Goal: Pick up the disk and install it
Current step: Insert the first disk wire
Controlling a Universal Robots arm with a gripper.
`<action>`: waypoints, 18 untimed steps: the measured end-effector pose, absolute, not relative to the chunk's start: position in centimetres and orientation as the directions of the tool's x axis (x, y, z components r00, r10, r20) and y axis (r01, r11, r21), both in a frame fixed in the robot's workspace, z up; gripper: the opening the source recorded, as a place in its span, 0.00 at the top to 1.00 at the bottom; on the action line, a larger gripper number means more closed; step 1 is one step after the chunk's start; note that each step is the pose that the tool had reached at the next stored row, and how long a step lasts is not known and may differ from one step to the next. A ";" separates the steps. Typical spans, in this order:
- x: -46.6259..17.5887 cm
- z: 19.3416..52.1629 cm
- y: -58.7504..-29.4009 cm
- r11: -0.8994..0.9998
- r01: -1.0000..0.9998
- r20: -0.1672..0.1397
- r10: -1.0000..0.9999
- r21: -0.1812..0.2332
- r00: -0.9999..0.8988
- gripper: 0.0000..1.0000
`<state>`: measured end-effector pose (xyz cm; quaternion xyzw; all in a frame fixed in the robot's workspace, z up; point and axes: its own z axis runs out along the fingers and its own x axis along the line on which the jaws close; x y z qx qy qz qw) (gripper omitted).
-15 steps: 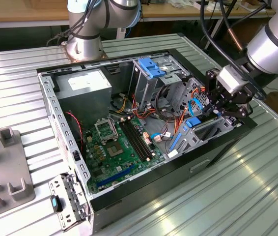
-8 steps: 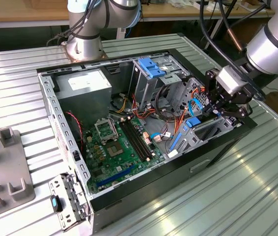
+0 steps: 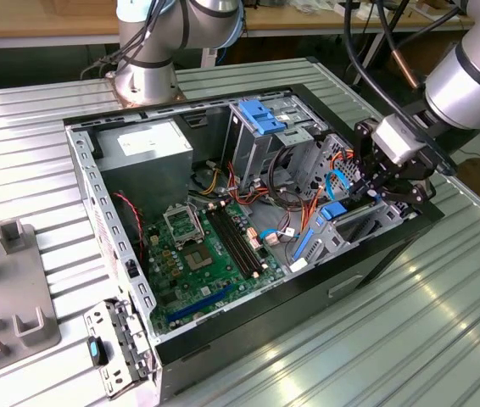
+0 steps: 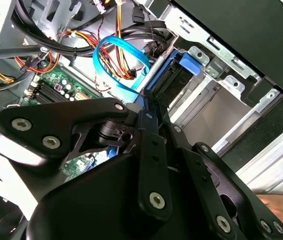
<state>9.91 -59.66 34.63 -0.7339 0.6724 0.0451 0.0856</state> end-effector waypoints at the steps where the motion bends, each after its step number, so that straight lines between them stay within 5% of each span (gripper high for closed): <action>1: 9.9 34.7 -59.7 -0.081 -0.995 -0.181 -0.979 -0.065 0.092 0.84; 18: 9.9 34.1 -60.1 -0.081 -0.994 -0.180 -0.979 -0.074 0.093 0.84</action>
